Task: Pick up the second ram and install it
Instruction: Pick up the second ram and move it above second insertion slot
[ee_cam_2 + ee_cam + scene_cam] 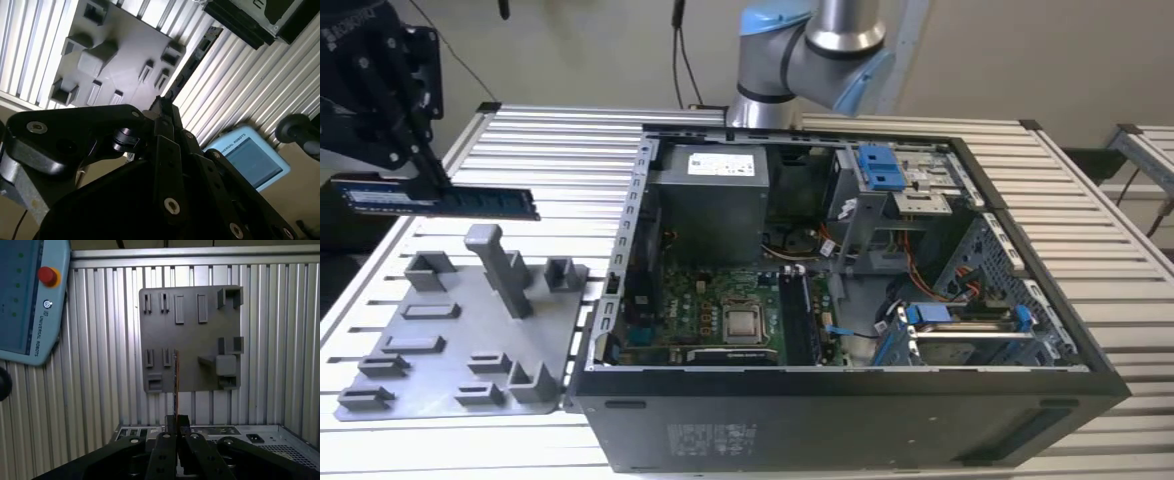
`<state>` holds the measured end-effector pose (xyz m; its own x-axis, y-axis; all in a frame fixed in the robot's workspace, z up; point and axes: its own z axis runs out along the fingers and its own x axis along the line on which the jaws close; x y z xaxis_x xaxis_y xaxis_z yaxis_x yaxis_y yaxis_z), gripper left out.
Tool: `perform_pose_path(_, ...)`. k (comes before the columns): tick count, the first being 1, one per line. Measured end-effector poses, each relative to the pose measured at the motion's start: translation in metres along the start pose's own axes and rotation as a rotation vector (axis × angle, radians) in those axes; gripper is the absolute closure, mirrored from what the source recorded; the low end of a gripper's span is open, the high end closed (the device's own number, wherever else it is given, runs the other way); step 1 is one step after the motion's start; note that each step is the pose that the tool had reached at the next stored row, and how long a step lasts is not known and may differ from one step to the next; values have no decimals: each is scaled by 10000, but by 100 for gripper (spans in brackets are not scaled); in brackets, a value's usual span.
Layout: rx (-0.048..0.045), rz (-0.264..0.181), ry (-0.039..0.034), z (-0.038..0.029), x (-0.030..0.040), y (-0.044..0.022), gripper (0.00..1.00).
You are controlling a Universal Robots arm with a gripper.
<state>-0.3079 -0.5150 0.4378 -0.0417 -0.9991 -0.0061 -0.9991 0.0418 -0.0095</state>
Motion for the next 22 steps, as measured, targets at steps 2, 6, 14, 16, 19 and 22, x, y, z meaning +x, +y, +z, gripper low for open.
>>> perform_pose_path(2, -10, 0, 2, 0, -2, -63, 87)
perform_pose_path(6, -28, -1, 1, 2, -7, -189, 87)
perform_pose_path(14, -64, 0, 3, 4, -18, -437, 87)
perform_pose_path(16, -73, 0, 4, 5, -20, -498, 87)
perform_pose_path(19, -85, 0, 4, 6, -24, -591, 87)
perform_pose_path(22, -97, 0, 4, 7, -28, -682, 87)
